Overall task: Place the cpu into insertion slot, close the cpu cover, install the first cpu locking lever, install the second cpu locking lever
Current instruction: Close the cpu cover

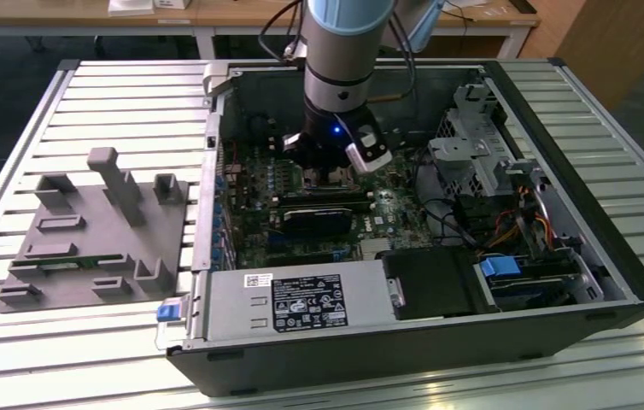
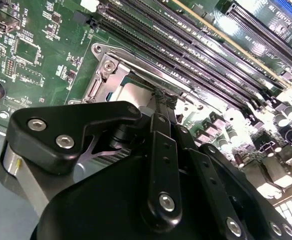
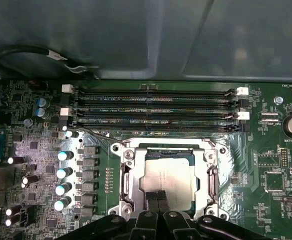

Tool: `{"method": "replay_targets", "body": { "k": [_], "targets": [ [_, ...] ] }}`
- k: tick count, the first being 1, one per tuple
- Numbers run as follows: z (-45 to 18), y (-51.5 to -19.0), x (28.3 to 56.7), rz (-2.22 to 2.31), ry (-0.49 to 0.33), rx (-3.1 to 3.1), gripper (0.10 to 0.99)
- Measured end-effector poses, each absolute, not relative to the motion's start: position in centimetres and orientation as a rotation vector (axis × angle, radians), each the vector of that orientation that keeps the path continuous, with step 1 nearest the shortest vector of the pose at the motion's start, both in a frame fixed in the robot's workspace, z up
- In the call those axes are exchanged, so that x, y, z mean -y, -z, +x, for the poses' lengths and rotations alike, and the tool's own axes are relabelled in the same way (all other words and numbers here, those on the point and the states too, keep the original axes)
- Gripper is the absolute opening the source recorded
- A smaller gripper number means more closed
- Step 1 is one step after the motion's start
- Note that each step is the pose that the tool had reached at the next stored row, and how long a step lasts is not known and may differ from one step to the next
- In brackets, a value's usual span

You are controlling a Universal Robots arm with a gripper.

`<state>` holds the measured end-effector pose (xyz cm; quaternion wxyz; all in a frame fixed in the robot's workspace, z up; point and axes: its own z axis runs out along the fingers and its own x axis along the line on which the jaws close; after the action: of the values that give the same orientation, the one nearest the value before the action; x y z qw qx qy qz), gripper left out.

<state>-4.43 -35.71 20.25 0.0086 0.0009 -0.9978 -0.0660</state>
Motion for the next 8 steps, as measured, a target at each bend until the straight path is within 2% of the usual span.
{"method": "replay_targets", "body": {
  "k": [8],
  "targets": [
    [-4.44,-20.02,35.48,0.003,0.206,3.118,0.102]
  ]
}}
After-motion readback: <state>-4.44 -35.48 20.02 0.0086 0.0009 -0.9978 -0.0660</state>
